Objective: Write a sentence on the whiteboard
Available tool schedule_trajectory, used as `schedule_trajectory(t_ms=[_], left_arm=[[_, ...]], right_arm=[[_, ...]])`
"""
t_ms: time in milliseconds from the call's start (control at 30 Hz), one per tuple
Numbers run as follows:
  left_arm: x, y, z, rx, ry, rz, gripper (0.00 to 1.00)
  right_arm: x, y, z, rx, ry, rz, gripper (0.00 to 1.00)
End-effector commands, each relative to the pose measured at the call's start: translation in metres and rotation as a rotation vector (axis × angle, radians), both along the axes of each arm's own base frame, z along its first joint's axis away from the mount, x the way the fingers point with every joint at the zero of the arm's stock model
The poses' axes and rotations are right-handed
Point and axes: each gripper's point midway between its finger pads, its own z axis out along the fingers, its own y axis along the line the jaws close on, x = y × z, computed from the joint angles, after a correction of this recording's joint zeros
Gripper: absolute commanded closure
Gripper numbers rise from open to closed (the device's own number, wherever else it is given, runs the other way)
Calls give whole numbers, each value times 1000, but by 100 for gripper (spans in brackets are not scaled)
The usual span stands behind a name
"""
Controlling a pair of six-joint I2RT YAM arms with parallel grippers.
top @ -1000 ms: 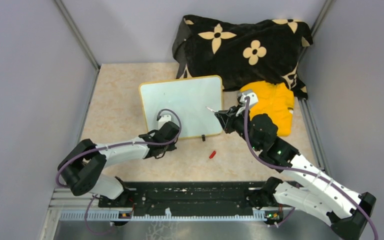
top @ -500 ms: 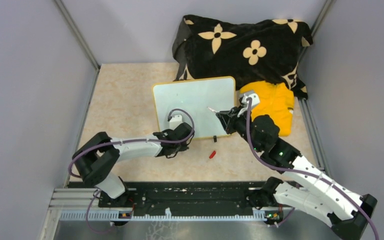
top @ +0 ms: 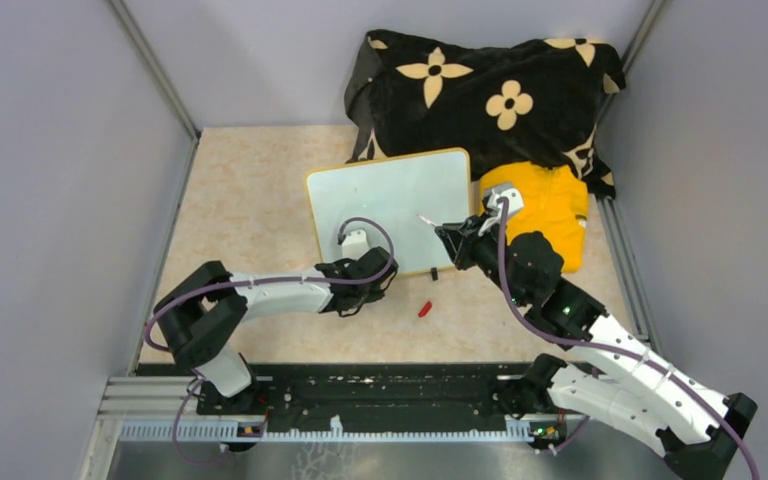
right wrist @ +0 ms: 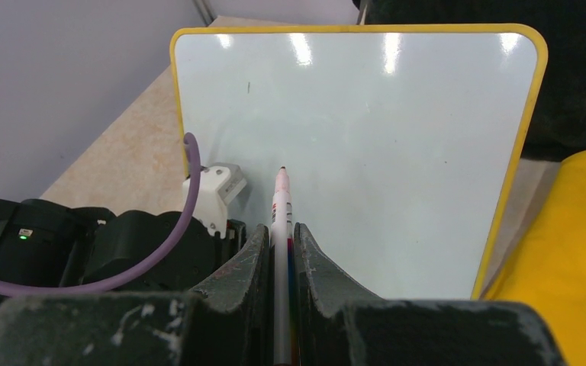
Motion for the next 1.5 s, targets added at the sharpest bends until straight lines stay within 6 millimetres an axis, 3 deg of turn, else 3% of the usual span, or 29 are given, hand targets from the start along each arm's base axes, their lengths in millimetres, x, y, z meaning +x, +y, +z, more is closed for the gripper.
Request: schedule_trajectory(t_ms=[0,100,200,433,533,700,800,900,1033,1133,1233,1300,1467], left_arm=[[-19,-4,-9,-21,68,-29,59],[-21,-1,-5,-29,62,-37,42],[-25,3,2,-40,57,-47,32],[-42,11,42,-124,-3,-181,25],[-40,20,78,-137,-130,-267,25],[-10,68,163,-55,-426,-187,2],[4,97,211,-9,-561,-63,1],[11,127,238,75,-628,67,1],[18,148,243,296,-691,59,1],[17,150,229,412,-633,-15,1],[7,180,227,324,-562,264,1],[4,190,226,287,-537,337,1],[11,164,249,269,-611,79,1]], right_arm=[[0,-5,16,31,-40,-15,100],[-1,-5,19,34,-41,-15,100],[-2,-6,23,40,-44,-15,100],[-3,-8,30,42,-51,-18,100],[-3,-9,35,45,-60,-21,100],[-5,-7,41,58,-63,-7,100],[-6,-3,44,67,-59,13,100],[-7,-1,48,76,-53,24,100],[-10,1,53,95,-46,40,100],[-12,3,55,107,-42,49,100],[-13,3,58,114,-40,56,100],[-15,3,60,118,-42,63,100],[-19,2,66,126,-50,76,100]])
